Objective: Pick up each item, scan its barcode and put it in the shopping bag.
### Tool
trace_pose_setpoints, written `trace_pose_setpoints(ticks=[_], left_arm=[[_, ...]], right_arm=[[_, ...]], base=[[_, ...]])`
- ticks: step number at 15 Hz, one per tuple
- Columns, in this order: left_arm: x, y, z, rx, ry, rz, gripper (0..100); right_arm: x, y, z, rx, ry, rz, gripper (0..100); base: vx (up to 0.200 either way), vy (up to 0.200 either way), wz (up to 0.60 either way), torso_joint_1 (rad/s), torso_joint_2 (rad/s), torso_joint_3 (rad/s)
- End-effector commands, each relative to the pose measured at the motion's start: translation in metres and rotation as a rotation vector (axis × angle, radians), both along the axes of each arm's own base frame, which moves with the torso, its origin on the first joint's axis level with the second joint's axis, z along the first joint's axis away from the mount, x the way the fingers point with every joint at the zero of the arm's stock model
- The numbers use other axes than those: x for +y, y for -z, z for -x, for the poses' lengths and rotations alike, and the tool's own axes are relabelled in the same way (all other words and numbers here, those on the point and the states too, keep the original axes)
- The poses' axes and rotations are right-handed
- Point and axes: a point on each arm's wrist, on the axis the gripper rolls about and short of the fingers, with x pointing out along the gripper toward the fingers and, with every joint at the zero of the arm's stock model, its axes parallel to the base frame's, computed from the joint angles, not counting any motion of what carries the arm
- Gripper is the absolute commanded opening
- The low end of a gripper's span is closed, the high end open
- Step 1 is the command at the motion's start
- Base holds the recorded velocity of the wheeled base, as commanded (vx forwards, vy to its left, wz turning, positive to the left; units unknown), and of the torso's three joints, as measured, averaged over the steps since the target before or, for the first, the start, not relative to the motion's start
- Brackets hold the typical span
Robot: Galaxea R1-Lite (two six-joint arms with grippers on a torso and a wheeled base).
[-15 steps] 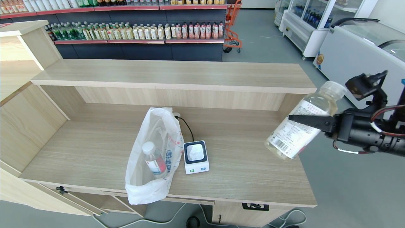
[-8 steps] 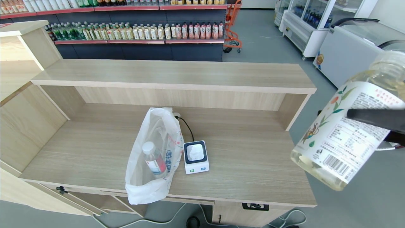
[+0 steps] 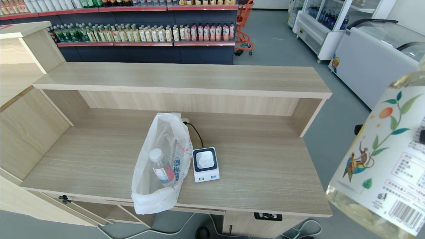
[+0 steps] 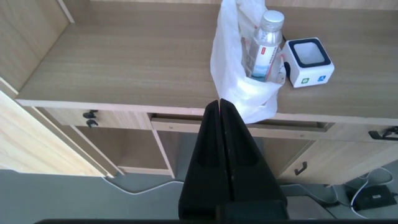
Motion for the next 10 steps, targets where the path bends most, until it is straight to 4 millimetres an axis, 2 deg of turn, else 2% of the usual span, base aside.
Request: trace_pose_setpoints(ticks=[1,10], left_arm=[[0.0000,0.0002,0.0000,0.001,0.000,0.000,0],[0.0000,-0.0003,0.0001,-0.001,0.000,0.000,0]], right_arm=[[0.0005,-0.0031,0.0049,-0.006,-0.011,-0.005,0],[0.0029,0.0004,0.0098,0.004,-0.034,-0.003,0]], base=[[0.000,0.000,0.00,0.000,0.00,0.000],[0.000,0.000,0.00,0.000,0.00,0.000]])
